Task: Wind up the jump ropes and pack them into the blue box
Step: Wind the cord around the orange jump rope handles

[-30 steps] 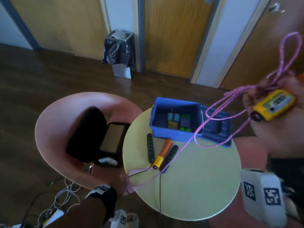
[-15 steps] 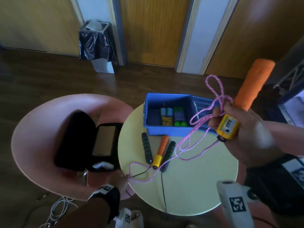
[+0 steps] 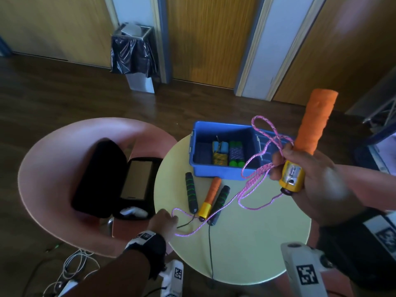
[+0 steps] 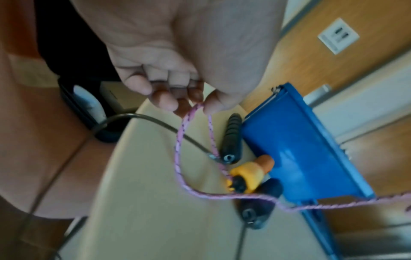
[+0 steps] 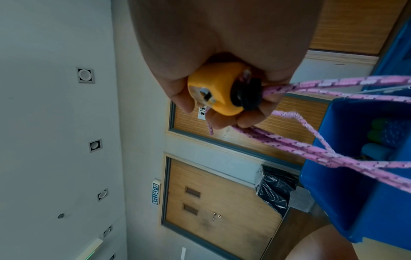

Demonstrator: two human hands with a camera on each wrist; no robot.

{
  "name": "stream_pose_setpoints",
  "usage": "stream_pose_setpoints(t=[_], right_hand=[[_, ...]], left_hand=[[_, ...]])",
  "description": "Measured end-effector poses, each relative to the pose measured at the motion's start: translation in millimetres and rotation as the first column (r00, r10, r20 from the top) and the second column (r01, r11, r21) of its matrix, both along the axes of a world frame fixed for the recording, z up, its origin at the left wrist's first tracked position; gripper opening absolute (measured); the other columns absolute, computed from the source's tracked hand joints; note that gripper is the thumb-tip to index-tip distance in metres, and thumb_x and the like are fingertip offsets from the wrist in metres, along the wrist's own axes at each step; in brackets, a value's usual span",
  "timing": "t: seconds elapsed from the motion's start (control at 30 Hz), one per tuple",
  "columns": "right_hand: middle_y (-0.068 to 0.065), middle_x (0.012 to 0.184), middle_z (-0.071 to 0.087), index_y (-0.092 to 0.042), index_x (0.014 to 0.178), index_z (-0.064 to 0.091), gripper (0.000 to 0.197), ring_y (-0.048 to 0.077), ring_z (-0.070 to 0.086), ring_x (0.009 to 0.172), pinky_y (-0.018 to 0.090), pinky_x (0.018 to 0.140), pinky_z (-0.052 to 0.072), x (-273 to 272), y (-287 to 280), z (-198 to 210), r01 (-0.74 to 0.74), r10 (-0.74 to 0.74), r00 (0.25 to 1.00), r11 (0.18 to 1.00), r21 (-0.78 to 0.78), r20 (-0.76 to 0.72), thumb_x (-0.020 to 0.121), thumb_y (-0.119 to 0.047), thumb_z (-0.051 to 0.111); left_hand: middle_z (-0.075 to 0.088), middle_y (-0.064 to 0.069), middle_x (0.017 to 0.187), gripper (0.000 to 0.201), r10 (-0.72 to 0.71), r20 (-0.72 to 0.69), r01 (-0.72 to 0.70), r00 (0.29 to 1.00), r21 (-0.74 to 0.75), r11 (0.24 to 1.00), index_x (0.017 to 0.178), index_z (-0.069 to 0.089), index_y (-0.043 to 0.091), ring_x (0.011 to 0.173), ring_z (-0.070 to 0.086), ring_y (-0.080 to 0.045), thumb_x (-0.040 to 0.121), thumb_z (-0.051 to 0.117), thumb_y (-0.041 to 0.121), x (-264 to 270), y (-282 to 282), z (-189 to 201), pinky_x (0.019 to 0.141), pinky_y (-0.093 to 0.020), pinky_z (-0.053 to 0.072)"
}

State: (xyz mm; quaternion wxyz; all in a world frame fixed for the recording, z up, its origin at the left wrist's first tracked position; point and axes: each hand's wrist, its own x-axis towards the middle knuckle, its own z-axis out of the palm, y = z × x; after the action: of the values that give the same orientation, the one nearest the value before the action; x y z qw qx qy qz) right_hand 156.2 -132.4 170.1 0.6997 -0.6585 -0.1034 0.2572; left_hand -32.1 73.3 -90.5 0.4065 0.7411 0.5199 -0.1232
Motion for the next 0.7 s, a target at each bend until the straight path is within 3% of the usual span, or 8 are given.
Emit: stream_pose_setpoints(t=[0.07,0.13,0.23,0.33,0.47,0.53,0.6,0.7], right_hand=[[0.005,0.066,0.061,-0.019,0.072,0.063,0.025,0.02,0.056,0.052,0.025,0.045,0.038,3,-5,1,0.007,-0.007,1.0,1.0,0.008,-0.002,0.094,-0.012,0.054],[0.005,0.068,0.062,-0.013,0.08,0.056,0.014,0.019,0.057,0.051,0.024,0.044,0.039,7,-10,-1,0.037,-0.037,0.999,0.999,0.007,-0.013,0.093,-0.011,0.054],[0.004,0.069,0.061,-0.013,0.079,0.055,0.016,0.019,0.056,0.054,0.03,0.052,0.036,11,-19,-4,0.056,-0.056,0.998,0.998,-0.001,-0.027,0.094,-0.012,0.054],[0.004,0.069,0.06,-0.014,0.08,0.056,0.015,0.02,0.055,0.055,0.03,0.052,0.037,14,-27,-6,0.061,-0.06,0.996,0.998,0.004,-0.06,0.094,-0.011,0.053],[0.004,0.068,0.06,-0.013,0.082,0.057,0.011,0.018,0.056,0.053,0.029,0.046,0.035,17,-36,-16,0.061,-0.062,0.995,0.998,-0.014,-0.081,0.093,-0.012,0.054],[0.005,0.07,0.06,-0.013,0.08,0.057,0.013,0.019,0.056,0.054,0.029,0.046,0.033,17,-39,-21,0.057,-0.06,0.994,0.998,-0.04,-0.087,0.093,-0.011,0.054],[0.006,0.071,0.06,-0.013,0.08,0.056,0.014,0.019,0.055,0.055,0.028,0.045,0.031,17,-42,-25,0.048,-0.055,0.994,0.996,-0.071,-0.096,0.093,-0.011,0.054],[0.005,0.071,0.06,-0.013,0.08,0.056,0.014,0.019,0.054,0.055,0.027,0.042,0.031,20,-47,-30,0.045,-0.055,0.992,0.994,-0.097,-0.109,0.094,-0.011,0.053]], left_hand=[[0.068,-0.011,0.077,0.011,0.193,0.179,-0.17,0.965,-0.132,0.976,0.099,0.057,0.008,0.072,0.064,-0.026,0.089,0.056,0.011,8,-3,4,0.071,-0.034,0.053],[0.062,-0.009,0.062,0.01,0.426,0.325,-0.31,0.845,-0.351,0.883,0.096,0.056,0.01,0.051,0.055,-0.019,0.091,0.055,0.001,20,-3,11,0.053,-0.026,0.047],[0.067,-0.013,0.079,0.02,0.597,0.388,-0.302,0.702,-0.596,0.744,0.102,0.059,0.015,0.058,0.059,-0.017,0.095,0.051,-0.003,42,2,36,0.053,-0.024,0.046],[0.07,-0.012,0.095,0.027,0.567,0.436,-0.194,0.699,-0.648,0.737,0.11,0.061,0.009,0.076,0.066,-0.021,0.094,0.046,-0.009,66,15,44,0.068,-0.027,0.049],[0.067,-0.011,0.122,0.034,0.139,0.466,0.013,0.874,-0.309,0.951,0.119,0.064,0.011,0.097,0.067,-0.017,0.09,0.061,-0.005,84,31,22,0.081,-0.023,0.053],[0.068,-0.004,0.12,0.037,-0.012,0.388,0.063,0.922,-0.119,0.991,0.115,0.066,0.019,0.096,0.063,-0.009,0.085,0.066,-0.003,86,34,14,0.085,-0.016,0.047],[0.069,0.004,0.107,0.035,-0.074,0.319,0.068,0.945,0.031,0.997,0.112,0.063,0.024,0.092,0.063,-0.009,0.085,0.064,0.001,89,33,10,0.08,-0.015,0.045],[0.066,0.004,0.089,0.027,-0.013,0.296,-0.024,0.955,0.121,0.992,0.099,0.05,0.019,0.086,0.063,-0.02,0.084,0.072,0.016,100,29,12,0.077,-0.026,0.045]])
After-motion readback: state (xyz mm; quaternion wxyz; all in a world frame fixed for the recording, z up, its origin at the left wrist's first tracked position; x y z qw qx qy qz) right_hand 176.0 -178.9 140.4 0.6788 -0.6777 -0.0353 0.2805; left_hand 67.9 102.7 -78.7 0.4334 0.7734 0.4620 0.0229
